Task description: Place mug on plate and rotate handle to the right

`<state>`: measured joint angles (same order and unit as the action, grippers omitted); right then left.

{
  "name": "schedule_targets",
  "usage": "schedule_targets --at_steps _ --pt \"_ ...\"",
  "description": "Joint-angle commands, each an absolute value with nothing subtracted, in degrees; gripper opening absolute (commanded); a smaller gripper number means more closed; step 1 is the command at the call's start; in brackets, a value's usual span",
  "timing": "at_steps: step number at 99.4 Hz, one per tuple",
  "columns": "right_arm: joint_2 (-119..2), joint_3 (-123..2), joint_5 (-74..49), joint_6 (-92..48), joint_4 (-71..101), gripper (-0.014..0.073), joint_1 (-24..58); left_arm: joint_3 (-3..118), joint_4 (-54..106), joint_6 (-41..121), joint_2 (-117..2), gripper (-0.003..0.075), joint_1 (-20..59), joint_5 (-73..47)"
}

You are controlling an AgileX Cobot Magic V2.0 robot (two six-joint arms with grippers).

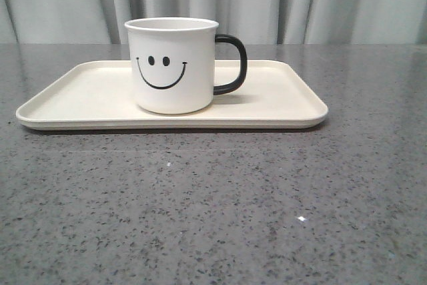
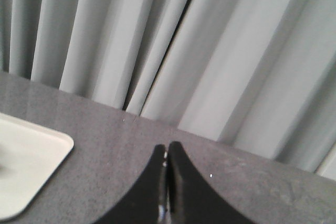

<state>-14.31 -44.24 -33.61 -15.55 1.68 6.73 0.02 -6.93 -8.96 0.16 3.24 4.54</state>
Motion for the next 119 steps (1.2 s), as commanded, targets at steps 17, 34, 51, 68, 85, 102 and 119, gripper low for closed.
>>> schedule_targets --at_steps 17,34,51,68,85,102,119 --pt "-7.7 -28.2 -23.0 -15.7 3.6 -0.0111 6.6 -0.6 -6.8 -8.9 2.0 -0.0020 2.9 8.8" --pt "-3.2 -18.2 -14.1 -15.7 7.6 -0.0111 6.6 -0.6 -6.8 -8.9 2.0 -0.0020 2.9 8.8" --pt "0.5 -12.1 -11.8 -15.7 8.0 -0.0111 6.6 -0.6 -6.8 -8.9 2.0 -0.0020 2.9 8.8" --pt "0.8 -9.2 -11.9 -15.7 8.0 -0.0111 6.6 -0.6 -6.8 -8.9 2.0 -0.0020 2.9 8.8" --pt "0.8 -8.0 -13.2 -15.7 8.0 -0.0111 6.6 -0.6 -6.8 -8.9 2.0 -0.0020 2.9 8.8" --pt "0.8 -7.8 -14.2 -15.7 8.0 -0.0111 6.6 -0.6 -6.8 -8.9 2.0 -0.0020 2.9 8.8" --pt "0.8 -4.8 -11.5 -15.7 7.8 -0.0111 6.6 -0.6 -6.8 -8.9 2.0 -0.0020 2.9 8.8"
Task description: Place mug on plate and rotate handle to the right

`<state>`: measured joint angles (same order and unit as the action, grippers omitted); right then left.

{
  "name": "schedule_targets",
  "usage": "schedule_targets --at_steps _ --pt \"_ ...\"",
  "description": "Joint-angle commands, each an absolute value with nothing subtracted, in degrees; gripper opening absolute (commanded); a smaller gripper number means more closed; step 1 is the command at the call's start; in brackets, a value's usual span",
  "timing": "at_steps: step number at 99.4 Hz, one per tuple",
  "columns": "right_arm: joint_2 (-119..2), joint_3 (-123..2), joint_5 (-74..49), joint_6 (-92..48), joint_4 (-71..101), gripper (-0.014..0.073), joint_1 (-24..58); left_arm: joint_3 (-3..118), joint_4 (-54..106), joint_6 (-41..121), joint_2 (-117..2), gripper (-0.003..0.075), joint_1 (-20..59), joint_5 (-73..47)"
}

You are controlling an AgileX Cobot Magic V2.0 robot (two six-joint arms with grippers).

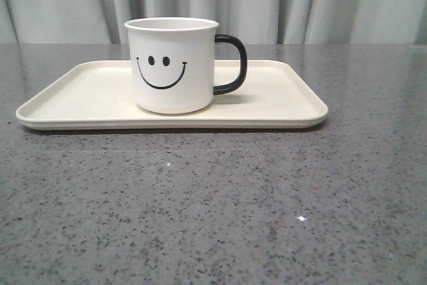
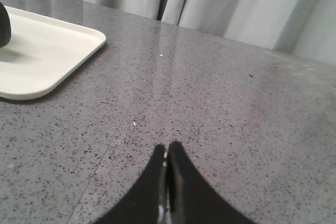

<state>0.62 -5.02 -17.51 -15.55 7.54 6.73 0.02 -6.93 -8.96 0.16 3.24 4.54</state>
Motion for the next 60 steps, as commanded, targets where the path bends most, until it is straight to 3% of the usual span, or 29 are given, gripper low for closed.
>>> schedule_targets --at_steps 1,60 --pt "0.8 -4.4 -11.1 -15.7 7.8 -0.0111 6.6 -0.6 -6.8 -8.9 2.0 -0.0020 2.9 8.8" --pt "0.8 1.5 -2.2 -15.7 3.4 -0.0111 6.6 -0.6 -6.8 -8.9 2.0 -0.0020 2.9 8.8"
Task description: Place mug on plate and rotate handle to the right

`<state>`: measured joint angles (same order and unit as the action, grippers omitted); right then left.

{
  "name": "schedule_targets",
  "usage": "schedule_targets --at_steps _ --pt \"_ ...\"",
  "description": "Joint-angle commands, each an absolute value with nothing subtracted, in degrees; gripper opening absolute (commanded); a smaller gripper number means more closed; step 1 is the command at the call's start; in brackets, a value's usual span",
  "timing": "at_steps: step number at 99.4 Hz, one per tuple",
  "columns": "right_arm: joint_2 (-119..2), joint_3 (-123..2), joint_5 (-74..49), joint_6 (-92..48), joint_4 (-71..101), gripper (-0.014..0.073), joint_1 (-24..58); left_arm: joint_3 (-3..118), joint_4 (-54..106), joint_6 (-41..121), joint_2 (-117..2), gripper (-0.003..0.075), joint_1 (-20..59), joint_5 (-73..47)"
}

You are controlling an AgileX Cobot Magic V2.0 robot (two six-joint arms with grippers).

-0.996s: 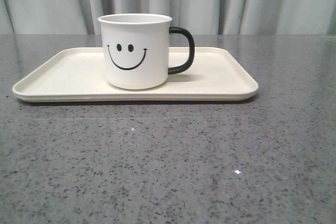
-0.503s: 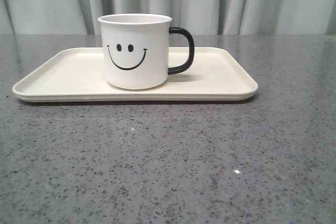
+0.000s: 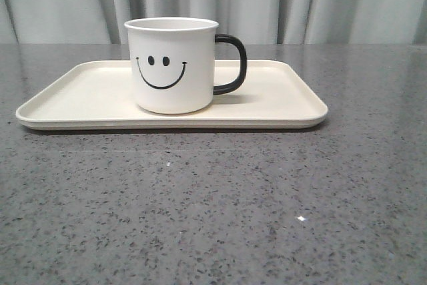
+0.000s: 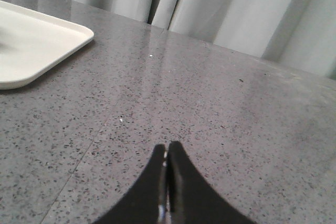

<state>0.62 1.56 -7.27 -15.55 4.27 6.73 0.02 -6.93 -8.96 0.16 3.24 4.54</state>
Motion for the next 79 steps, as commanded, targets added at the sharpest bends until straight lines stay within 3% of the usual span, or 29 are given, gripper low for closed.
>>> schedule_targets --at_steps 1,41,79 --pt "0.8 1.5 -2.2 -15.7 3.4 -0.0111 6.6 -0.6 -6.8 -8.9 2.0 -0.0020 2.9 8.8" --pt "0.8 1.5 -2.1 -15.4 3.4 -0.0111 6.6 -0.6 -6.8 -8.9 2.0 -0.0020 2.9 8.8" --pt "0.8 1.5 -2.2 -6.1 0.4 -0.0111 6.6 -0.6 -6.8 -8.9 2.0 -0.0020 2.9 8.8"
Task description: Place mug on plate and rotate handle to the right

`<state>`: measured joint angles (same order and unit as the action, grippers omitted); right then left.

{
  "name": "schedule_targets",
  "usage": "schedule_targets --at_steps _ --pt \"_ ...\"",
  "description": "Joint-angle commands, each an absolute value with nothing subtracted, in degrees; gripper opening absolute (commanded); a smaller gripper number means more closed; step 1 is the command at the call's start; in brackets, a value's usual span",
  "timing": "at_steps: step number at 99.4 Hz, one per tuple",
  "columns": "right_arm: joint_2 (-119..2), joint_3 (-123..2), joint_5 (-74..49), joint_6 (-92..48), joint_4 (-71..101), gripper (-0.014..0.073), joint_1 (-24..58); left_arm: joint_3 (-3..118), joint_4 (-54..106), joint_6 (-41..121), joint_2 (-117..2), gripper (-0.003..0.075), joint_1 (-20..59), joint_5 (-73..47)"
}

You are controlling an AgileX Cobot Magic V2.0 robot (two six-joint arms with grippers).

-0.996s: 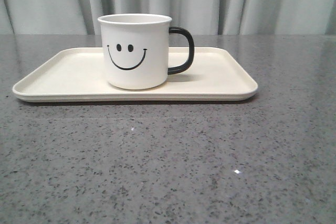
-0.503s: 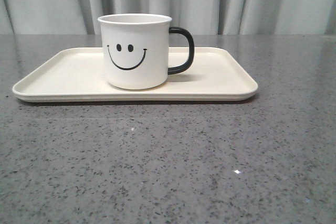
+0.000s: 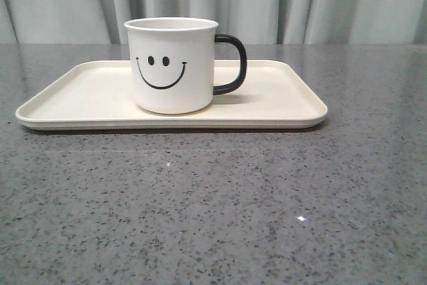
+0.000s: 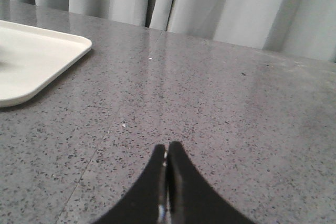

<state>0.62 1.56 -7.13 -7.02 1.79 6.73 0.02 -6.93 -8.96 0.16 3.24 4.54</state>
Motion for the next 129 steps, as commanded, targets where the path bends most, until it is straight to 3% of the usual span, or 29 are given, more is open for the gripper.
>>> schedule_targets --at_steps 1,129 --pt "0.8 1.5 -2.2 -6.1 0.4 -0.0111 6.6 -0.6 -6.8 -8.9 2.0 -0.0020 2.9 8.8" --pt "0.8 1.5 -2.1 -5.6 -0.3 -0.0111 4.8 -0.6 -6.8 -8.9 2.0 -0.0020 2.9 8.8"
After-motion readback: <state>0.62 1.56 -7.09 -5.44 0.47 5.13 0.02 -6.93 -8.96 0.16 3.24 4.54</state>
